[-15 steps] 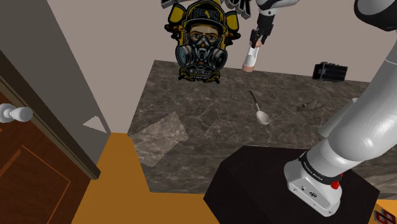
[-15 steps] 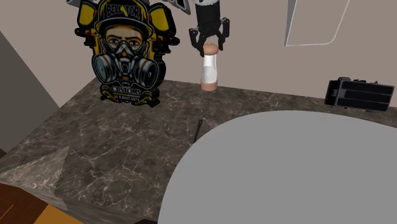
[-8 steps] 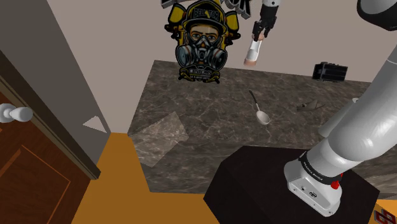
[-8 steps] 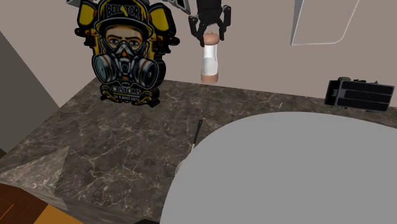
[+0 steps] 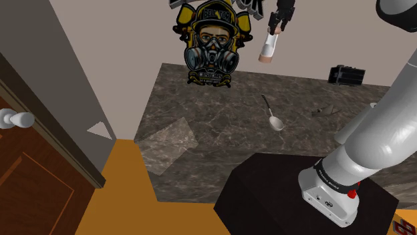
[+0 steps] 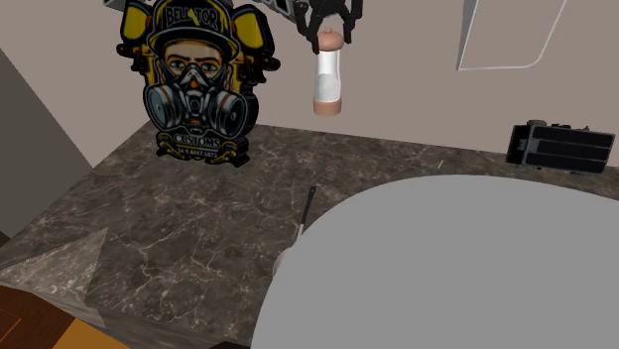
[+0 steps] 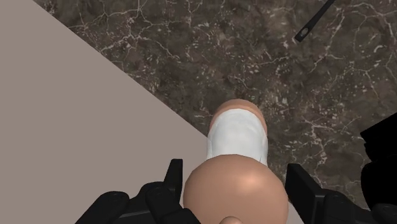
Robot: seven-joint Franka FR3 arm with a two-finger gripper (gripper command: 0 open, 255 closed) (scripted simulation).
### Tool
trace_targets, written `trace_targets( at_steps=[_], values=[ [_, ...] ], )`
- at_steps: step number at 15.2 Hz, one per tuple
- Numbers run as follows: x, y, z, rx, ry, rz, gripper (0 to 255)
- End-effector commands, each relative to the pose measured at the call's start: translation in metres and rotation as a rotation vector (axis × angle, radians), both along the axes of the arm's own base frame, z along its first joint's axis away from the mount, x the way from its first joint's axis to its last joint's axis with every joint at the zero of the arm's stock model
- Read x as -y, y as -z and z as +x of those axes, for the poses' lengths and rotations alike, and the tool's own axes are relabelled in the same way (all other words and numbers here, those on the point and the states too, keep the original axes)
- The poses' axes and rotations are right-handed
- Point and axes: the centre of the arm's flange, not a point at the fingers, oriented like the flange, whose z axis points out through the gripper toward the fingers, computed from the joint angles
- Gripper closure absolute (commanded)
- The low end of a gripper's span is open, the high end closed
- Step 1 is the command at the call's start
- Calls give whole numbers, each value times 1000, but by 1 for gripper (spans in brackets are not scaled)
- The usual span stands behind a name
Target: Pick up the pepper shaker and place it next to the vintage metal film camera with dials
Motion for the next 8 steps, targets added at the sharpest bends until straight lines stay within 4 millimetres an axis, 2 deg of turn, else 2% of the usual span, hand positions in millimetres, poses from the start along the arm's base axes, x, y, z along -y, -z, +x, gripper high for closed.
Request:
trace_targets(
  at_steps=[1,8],
  values=[
    [0,-10,0,0,0,0,255],
    [0,-47,0,0,0,0,255]
  ],
)
